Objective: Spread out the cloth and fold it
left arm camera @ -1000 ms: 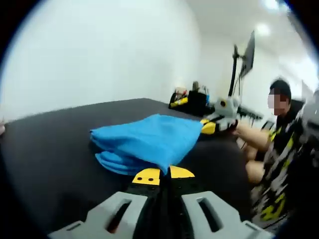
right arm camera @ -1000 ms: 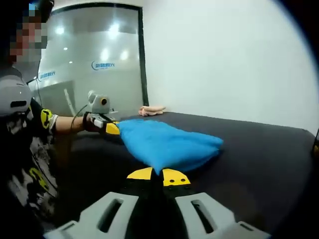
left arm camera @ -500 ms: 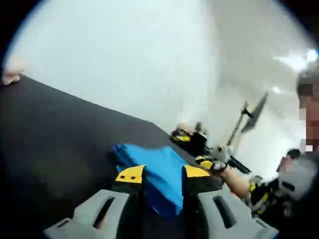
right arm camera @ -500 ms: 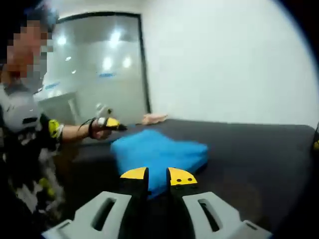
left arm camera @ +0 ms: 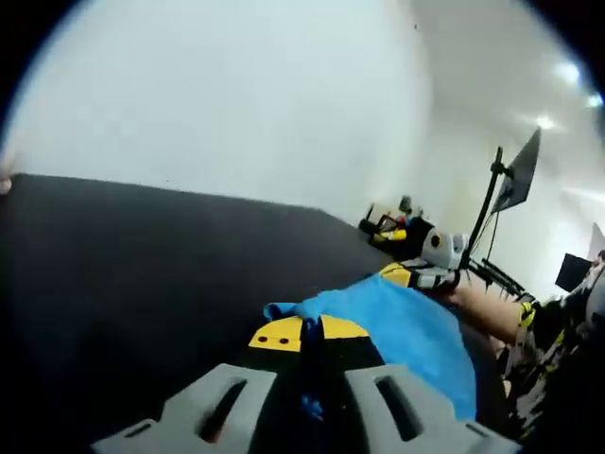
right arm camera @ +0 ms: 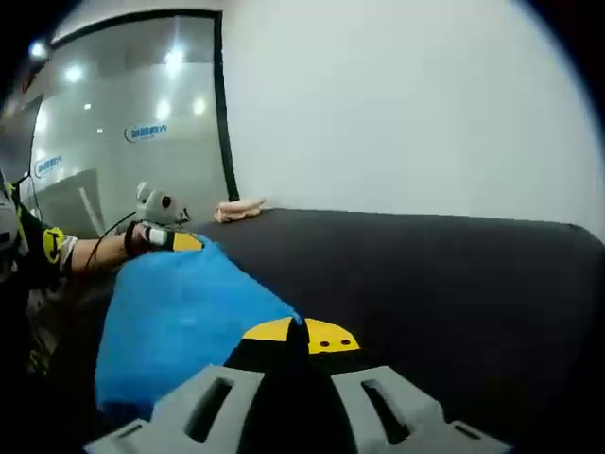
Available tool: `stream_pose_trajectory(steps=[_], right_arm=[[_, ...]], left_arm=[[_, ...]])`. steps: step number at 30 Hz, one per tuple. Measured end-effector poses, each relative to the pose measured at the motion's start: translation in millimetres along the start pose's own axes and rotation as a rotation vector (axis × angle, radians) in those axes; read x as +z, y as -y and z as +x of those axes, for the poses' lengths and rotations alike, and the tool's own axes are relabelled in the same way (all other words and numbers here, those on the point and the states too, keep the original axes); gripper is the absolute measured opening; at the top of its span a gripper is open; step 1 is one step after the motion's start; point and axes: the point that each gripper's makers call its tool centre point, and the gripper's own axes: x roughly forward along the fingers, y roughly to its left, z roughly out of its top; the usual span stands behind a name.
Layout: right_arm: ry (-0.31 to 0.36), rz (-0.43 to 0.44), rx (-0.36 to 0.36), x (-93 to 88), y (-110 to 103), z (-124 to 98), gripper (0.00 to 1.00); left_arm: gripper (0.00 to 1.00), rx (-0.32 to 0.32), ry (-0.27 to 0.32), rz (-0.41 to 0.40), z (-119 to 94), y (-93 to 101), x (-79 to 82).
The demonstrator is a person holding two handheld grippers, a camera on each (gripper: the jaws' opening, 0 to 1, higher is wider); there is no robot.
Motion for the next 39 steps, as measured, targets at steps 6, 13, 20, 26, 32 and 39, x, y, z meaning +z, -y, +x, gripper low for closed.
stream_pose_trajectory(steps=[6,13,20,26,32,39], right_arm=[[-0.122,0.012,-0.092,-24.3,26,16,0.02],[-0.046,-0.001,-0.196,-8.8,48,2,0.03],[0.049,0.022,0.009,16.9,-41,-26,0.08],[-0.102,-0.061,0.14,-34.7,-108,-36,0.01],[0.035,0.027,0.088,-11.3,-94,-69,0.01],[0.37,0.027,-0.179,30.8,-17,-153,0.23]], left_arm=[[0.02,0.126,-0.104,0.028,7,-36.4,-10.4],[0.12,0.159,-0.018,0.069,-1,-46.8,-10.5],[0.19,-0.038,0.118,-0.121,-49,22.3,9.8],[0.14,-0.039,0.031,0.22,-49,56.5,-50.1],[0.15,0.021,0.019,0.219,-72,54.5,-42.5],[0.16,0.184,0.445,-0.037,-166,-5.0,23.1]])
